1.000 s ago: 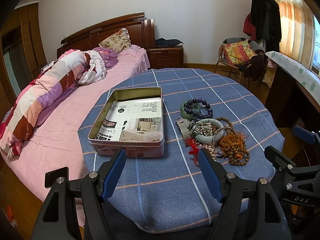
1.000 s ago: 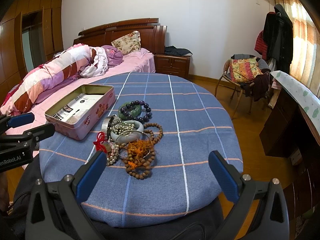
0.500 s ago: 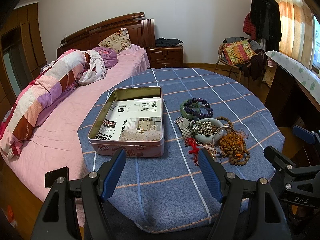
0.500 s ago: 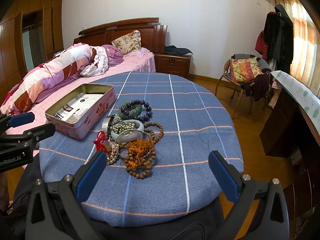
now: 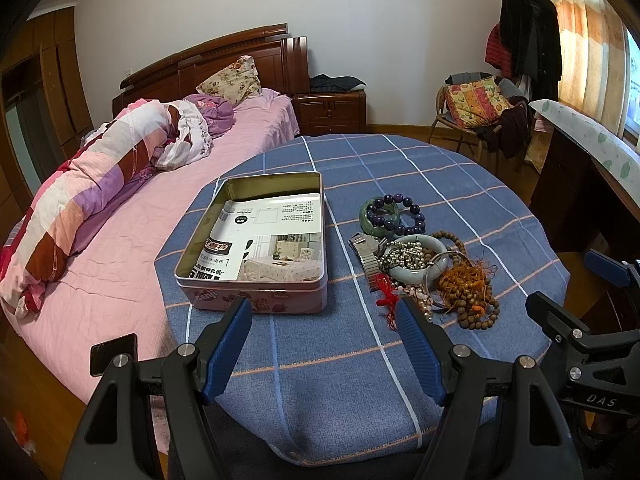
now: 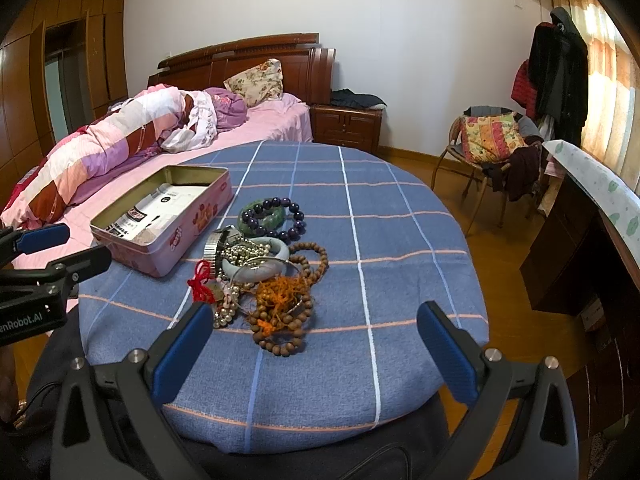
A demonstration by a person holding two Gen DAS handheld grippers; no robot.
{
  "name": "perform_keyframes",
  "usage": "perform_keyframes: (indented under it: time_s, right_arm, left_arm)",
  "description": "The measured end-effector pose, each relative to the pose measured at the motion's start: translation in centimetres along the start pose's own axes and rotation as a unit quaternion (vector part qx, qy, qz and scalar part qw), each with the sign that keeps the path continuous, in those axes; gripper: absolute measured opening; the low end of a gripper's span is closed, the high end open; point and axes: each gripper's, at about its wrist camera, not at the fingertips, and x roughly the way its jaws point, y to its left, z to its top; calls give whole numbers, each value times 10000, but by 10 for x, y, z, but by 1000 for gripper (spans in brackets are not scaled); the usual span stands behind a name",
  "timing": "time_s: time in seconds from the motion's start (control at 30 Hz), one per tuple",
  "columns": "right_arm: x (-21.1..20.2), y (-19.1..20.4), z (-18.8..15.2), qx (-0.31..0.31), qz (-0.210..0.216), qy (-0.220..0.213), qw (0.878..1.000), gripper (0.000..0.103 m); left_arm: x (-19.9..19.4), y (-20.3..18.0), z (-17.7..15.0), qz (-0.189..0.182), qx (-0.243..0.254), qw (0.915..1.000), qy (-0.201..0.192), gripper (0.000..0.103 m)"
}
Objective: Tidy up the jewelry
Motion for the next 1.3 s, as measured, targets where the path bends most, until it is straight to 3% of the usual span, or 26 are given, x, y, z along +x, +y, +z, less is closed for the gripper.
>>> perform_keyframes:
  time_s: [0.37,0.47,0.6,0.73,0.87,0.93,1.13,1.3]
  right_arm:
    - [14,-5,-5,-82,234,3,9997,103]
    - [28,-5,-2,-265,189,174,9993,98]
    - [51,-8,-3,-275,463,572,9969,84]
    - [65,-3,-8,-428,653,829,9935,80]
    - [72,-2,-8,-471,911,923,9904,64]
    - [75,-3,-9,-427,1077,986,9884,47]
    - [65,-6,-5,-348,1464,804,9853,16]
    - [57,-17,5,-121,1524,591,9865,15]
  left_arm:
    - [16,5,1,-179,89,9996,174,74]
    - [25,5,1,-123,160,9996,203,74]
    - [42,1,0,-273,159,9986,428,74]
    - [51,-4,1,-291,248,9982,467,74]
    - [55,-6,3,-290,220,9979,534,74]
    - [55,-8,4,-303,257,9979,511,74]
    - [54,-18,7,-331,456,9974,444,74]
    - [56,-27,9,-399,601,9966,404,74]
